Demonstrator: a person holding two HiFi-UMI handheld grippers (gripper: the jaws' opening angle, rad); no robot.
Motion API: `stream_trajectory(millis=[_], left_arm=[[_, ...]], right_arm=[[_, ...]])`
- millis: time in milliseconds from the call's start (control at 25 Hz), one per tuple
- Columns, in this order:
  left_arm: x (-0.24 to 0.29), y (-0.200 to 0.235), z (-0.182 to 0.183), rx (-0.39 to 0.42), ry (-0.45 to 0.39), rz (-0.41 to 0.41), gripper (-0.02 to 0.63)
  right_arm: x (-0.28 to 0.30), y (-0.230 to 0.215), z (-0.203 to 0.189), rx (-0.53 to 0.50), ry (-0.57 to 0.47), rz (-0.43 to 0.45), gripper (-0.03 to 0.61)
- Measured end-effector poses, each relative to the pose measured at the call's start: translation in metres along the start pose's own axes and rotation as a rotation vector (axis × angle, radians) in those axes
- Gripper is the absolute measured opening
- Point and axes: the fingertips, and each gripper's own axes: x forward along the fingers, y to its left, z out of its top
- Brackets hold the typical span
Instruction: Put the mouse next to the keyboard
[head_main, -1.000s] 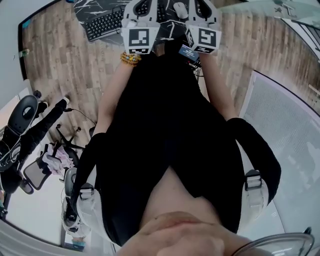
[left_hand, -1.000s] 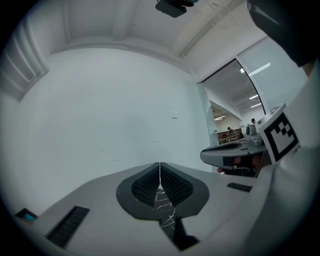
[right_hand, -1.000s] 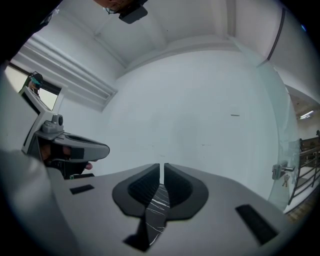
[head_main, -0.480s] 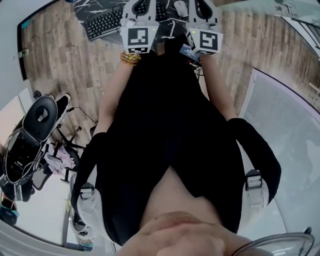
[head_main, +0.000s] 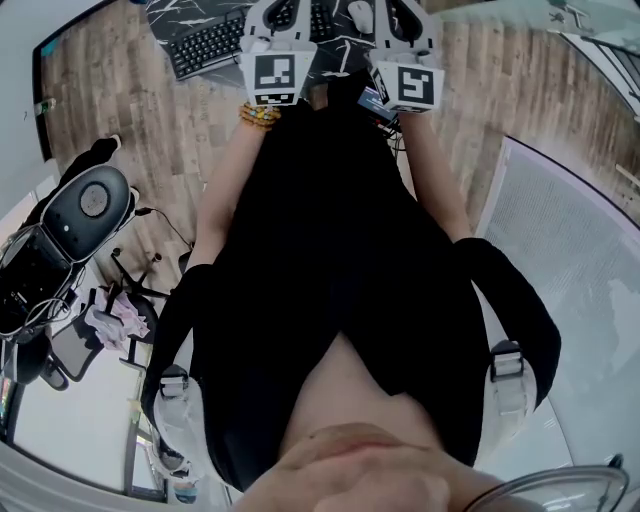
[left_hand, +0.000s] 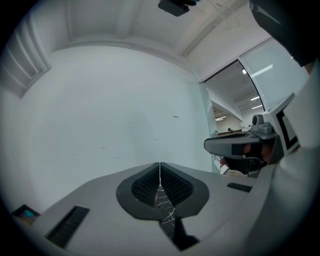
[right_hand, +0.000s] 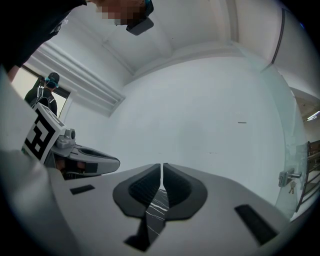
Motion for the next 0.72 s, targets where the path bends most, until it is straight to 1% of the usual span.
stream_trajectory(millis=[320,720], left_arm=[[-0.001,0.001,-0.006,0.002,0.012,0.0,0.017],[0.0,0.001,-0.01,-0.002,0.025,-0.006,0.017]], right_arm=[[0.0,0.004,-0.011,0.005,0.026,0.008,0.038],[0.0,0.004,-0.014,0.008,0.045,0.009,0.038]])
